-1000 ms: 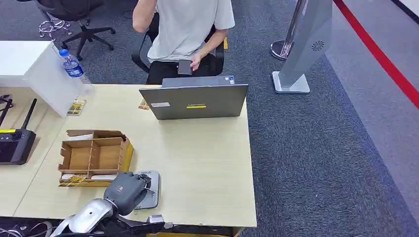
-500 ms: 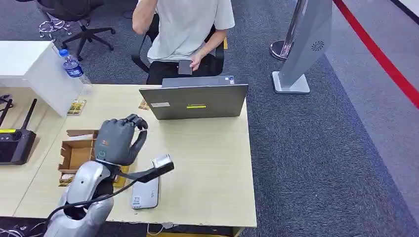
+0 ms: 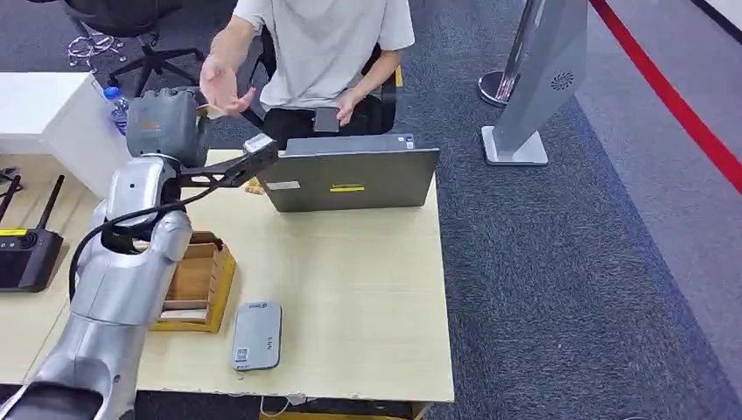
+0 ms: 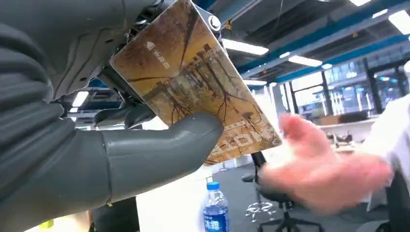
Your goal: Pass the card to the sensor for recognition and then transmit it.
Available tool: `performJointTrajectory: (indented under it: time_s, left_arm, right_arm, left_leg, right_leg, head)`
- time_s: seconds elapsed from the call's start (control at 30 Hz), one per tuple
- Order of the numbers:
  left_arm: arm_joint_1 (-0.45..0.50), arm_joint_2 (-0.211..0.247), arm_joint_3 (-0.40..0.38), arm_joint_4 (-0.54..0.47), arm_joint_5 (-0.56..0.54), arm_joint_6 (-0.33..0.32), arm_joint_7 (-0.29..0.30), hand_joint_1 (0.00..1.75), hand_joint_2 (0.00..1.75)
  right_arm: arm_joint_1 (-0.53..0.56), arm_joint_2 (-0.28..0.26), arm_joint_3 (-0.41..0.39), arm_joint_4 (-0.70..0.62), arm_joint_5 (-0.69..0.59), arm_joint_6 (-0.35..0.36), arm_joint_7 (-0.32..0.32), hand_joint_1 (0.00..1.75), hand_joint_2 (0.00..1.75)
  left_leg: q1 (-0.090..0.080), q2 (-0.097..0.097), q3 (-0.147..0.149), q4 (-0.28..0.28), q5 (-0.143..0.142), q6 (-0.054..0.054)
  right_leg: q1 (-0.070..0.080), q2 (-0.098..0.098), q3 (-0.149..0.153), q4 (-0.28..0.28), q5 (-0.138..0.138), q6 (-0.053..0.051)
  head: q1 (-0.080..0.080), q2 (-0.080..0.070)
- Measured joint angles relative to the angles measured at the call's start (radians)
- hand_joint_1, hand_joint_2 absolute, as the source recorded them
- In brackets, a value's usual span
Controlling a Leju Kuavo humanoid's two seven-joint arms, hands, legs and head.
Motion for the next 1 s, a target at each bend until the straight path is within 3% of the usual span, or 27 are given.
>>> performJointTrajectory:
  time_s: [0.17, 0.2, 0.5, 0.7, 0.9, 1.0]
  left_arm:
    - [-0.056, -0.024, 0.004, 0.07, 0.002, -0.019, 0.012, 1.75, 1.75]
    - [-0.061, -0.03, 0.004, 0.077, 0.003, -0.021, 0.013, 0.0, 1.75]
    - [-0.079, -0.051, 0.009, 0.111, 0.039, -0.038, 0.007, 0.0, 1.75]
    - [-0.054, -0.057, 0.019, 0.079, 0.097, -0.027, -0.039, 0.0, 1.75]
    - [0.051, -0.034, 0.017, -0.085, 0.179, -0.092, -0.106, 0.0, 1.75]
    - [0.154, 0.05, -0.01, -0.223, 0.228, -0.098, -0.174, 0.0, 1.75]
  right_arm:
    - [-0.001, 0.0, 0.004, 0.0, 0.005, 0.005, 0.006, 0.0, 1.75]
    - [-0.002, 0.0, 0.005, 0.0, 0.006, 0.005, 0.008, 0.0, 1.75]
    - [-0.003, 0.0, 0.019, 0.0, 0.011, 0.01, 0.008, 0.0, 1.75]
    - [-0.003, 0.0, 0.02, 0.0, -0.001, 0.01, 0.012, 0.0, 1.75]
    - [0.001, -0.002, 0.019, 0.0, -0.045, -0.001, 0.008, 0.0, 1.75]
    - [0.007, -0.004, 0.011, 0.0, -0.078, -0.011, -0.002, 0.0, 1.75]
  left_leg:
    - [0.0, 0.0, -0.001, 0.0, 0.0, 0.0]
    - [0.0, 0.0, -0.001, 0.0, 0.0, 0.0]
    - [0.0, 0.0, -0.001, 0.0, 0.0, 0.0]
    - [0.0, 0.0, -0.001, 0.0, 0.0, 0.0]
    - [0.0, 0.001, -0.002, 0.0, -0.001, 0.0]
    - [0.0, 0.004, 0.0, -0.002, -0.002, 0.0]
  right_leg:
    - [0.0, 0.0, 0.0, 0.0, 0.0, 0.0]
    - [0.0, 0.0, -0.001, 0.0, 0.0, 0.0]
    - [0.0, 0.0, -0.001, 0.0, 0.0, 0.0]
    - [0.0, 0.0, 0.0, 0.0, 0.0, 0.0]
    - [0.0, 0.001, -0.001, 0.0, 0.0, 0.0]
    - [0.0, 0.004, -0.001, 0.0, -0.001, 0.0]
  head:
    - [0.0, 0.0]
    - [0.0, 0.0]
    - [0.0, 0.0]
    - [0.0, 0.0]
    - [0.0, 0.0]
    - [0.0, 0.0]
